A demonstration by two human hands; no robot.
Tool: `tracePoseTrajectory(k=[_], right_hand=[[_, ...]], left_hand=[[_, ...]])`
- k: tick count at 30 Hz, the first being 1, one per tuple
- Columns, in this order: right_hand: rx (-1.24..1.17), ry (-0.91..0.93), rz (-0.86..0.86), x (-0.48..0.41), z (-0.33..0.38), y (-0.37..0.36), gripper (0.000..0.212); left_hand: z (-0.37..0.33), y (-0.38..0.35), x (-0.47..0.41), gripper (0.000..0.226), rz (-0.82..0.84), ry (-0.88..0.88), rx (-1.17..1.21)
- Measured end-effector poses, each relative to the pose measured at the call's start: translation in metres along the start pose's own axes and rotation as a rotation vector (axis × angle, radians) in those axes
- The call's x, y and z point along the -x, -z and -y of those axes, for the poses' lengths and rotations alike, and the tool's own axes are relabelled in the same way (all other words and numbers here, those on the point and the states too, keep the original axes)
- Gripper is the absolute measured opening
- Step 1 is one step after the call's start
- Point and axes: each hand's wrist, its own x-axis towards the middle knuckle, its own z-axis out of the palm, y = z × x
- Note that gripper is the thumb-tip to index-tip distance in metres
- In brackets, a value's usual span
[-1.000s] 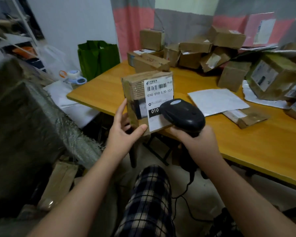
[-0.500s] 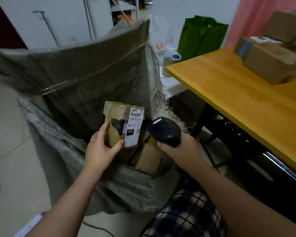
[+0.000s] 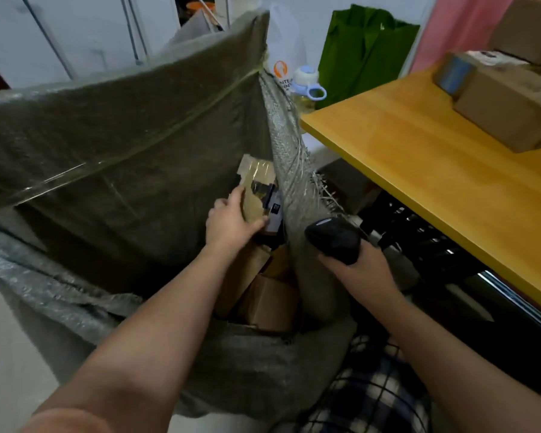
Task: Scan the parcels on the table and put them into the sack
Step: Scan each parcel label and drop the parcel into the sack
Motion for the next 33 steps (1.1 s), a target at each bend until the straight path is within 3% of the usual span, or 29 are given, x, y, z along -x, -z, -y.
tracePoseTrajectory(k=[2, 7, 9, 11, 16, 19, 25, 33], right_hand=[[-0.024, -0.008, -0.017, -0.004, -0.006, 0.005, 0.023], [-0.052, -0.056, -0.009, 0.000, -0.018, 0.005, 0.020], [-0.044, -0.047, 0.005, 0.005, -0.022, 0.005, 0.018], [-0.036, -0.032, 0.016, 0.010, -0.024, 0.008, 0.020], [-0.114, 0.009, -0.083, 0.020, -0.021, 0.026, 0.023], [-0.188, 0.037, -0.202, 0.033, -0.020, 0.051, 0.022], [-0.191, 0.000, -0.441, 0.073, -0.027, 0.149, 0.016], [-0.296, -0.145, -0.776, 0.164, -0.073, 0.273, 0.015]], left_hand=[[0.003, -0.017, -0.002, 0.095, 0.079, 0.047, -0.035], [0.005, -0.047, 0.003, 0.092, 0.340, 0.135, -0.417], [0.008, -0.049, 0.014, 0.086, 0.357, 0.201, -0.450], [0.012, -0.043, 0.030, 0.081, 0.270, 0.187, -0.440], [-0.019, -0.016, 0.066, 0.067, -0.072, -0.137, -0.198], [-0.065, -0.006, 0.084, 0.060, -0.145, -0.321, -0.098], [-0.182, -0.029, 0.115, 0.055, -0.067, -0.624, -0.039], [-0.330, -0.111, 0.185, 0.055, 0.169, -1.010, 0.006]])
